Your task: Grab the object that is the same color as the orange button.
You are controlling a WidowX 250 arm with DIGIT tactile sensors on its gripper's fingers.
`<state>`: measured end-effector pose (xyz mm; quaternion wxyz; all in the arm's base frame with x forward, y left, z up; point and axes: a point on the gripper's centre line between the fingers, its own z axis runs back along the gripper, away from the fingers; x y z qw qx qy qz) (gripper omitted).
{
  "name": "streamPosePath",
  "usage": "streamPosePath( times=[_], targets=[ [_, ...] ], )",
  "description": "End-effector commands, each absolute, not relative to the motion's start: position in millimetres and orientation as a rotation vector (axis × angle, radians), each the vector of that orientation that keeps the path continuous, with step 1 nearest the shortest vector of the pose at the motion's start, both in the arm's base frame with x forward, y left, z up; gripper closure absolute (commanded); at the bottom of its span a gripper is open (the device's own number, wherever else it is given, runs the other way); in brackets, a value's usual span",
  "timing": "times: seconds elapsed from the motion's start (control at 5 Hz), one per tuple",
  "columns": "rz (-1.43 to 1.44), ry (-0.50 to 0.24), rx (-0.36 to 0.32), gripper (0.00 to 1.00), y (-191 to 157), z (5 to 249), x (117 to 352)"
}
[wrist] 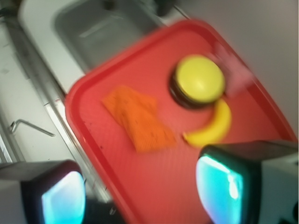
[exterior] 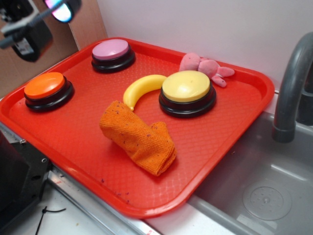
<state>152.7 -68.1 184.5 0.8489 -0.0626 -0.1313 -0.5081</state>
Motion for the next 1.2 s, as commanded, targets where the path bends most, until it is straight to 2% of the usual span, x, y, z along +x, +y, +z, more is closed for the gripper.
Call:
streamPosePath(
  times=[0.0, 0.2, 0.4, 0.8, 1.0],
  targets=[
    [-1.524, -0.327, -0.161, 0.00, -96.1, 153.1, 168.0],
    [-1.579, -0.295, -0.134, 0.00, -106.5, 131.6, 180.4],
    [-1.652, -0.349, -0.157, 0.00, -112.1, 114.8, 185.5],
    [-1.611, -0.238, -0.170, 0.00, -111.4, 60.3, 194.9],
    [-1.641, -0.199, -0.198, 0.00, -107.9, 37.1, 188.1]
  ],
)
